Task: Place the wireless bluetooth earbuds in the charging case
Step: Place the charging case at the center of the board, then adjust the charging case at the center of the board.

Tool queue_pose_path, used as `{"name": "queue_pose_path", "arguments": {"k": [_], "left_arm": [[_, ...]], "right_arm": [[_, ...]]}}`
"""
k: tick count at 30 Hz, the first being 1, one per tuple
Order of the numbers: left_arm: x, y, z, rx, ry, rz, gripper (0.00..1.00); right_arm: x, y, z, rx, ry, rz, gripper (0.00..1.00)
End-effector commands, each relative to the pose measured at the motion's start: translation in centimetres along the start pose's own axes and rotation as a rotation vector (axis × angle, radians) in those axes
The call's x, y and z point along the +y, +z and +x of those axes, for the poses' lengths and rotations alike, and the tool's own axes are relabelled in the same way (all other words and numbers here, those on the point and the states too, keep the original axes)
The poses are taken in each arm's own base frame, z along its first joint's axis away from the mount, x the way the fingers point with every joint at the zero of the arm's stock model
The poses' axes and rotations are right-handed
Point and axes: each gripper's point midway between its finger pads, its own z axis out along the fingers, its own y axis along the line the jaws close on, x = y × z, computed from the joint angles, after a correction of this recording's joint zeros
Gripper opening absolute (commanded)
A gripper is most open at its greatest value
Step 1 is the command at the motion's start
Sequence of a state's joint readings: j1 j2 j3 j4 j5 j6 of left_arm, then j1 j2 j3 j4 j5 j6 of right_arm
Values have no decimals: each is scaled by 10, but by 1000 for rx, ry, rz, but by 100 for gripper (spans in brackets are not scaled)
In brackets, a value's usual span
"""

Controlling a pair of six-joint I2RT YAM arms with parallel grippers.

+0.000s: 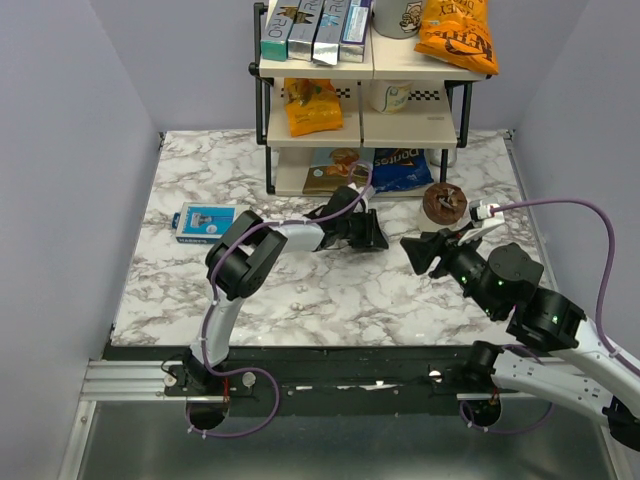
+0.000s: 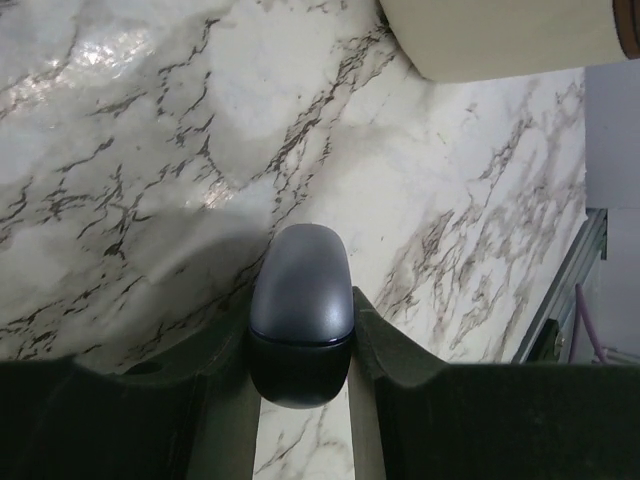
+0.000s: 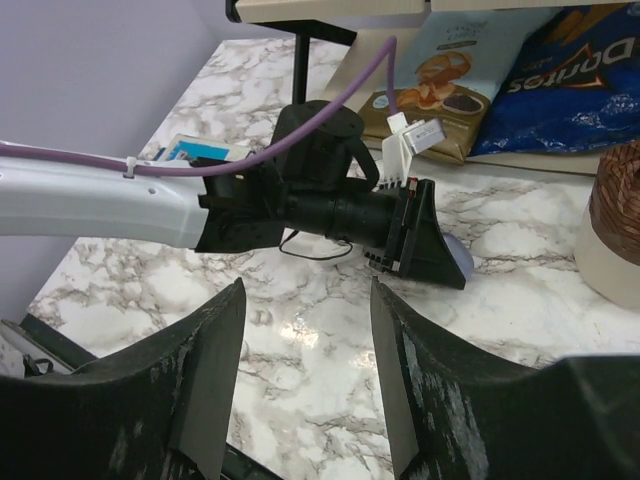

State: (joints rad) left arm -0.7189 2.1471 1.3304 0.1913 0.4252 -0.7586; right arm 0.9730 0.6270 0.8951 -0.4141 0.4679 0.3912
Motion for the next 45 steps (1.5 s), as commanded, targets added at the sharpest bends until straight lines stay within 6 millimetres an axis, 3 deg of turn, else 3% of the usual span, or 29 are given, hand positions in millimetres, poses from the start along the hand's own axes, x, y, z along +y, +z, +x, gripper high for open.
{"name": "queue_pose_path", "arguments": {"k": [1,3,7,8,16,25,31,37,38,40,41,43,44,45], "left_arm": [[4,2,-5,16,-10,-41,1],[9,2,-3,25,-7,-56,7],[17,2,2,33,-11,-79,36],[17,1,3,34,-11,-83,39],[27,-4,12,46,-18,-110,53],[37,-20,20,45,-28,-144,55],[42,-54,13,5,-14,-178,56],[31,-91,-2,-49,34,-209,56],[22,-102,-11,-81,55,-208,56],[22,-117,-12,-95,81,-256,56],[19,-134,-26,-161,99,-303,56],[36,-158,-24,-196,91,-434,60],[42,-182,-41,-305,79,-533,63],[49,-195,-40,-334,64,-588,69]], "right_arm": [[-4,-5,-8,-13,-14,17,62],[-5,-4,-7,-9,-17,20,62],[-6,-2,-3,-1,-23,28,62],[-7,-3,-3,-2,-22,28,62],[-10,-5,-3,-10,-21,39,62],[-12,-6,0,-10,-12,39,62],[-13,-5,4,-4,-5,45,62],[-14,-3,8,2,-10,49,62],[-14,-2,8,0,-13,50,62],[-15,0,10,1,-24,55,62],[-17,1,11,1,-30,63,62],[-19,4,15,6,-43,80,62],[-22,6,15,-3,-40,98,63],[-25,8,16,-10,-29,117,63]]}}
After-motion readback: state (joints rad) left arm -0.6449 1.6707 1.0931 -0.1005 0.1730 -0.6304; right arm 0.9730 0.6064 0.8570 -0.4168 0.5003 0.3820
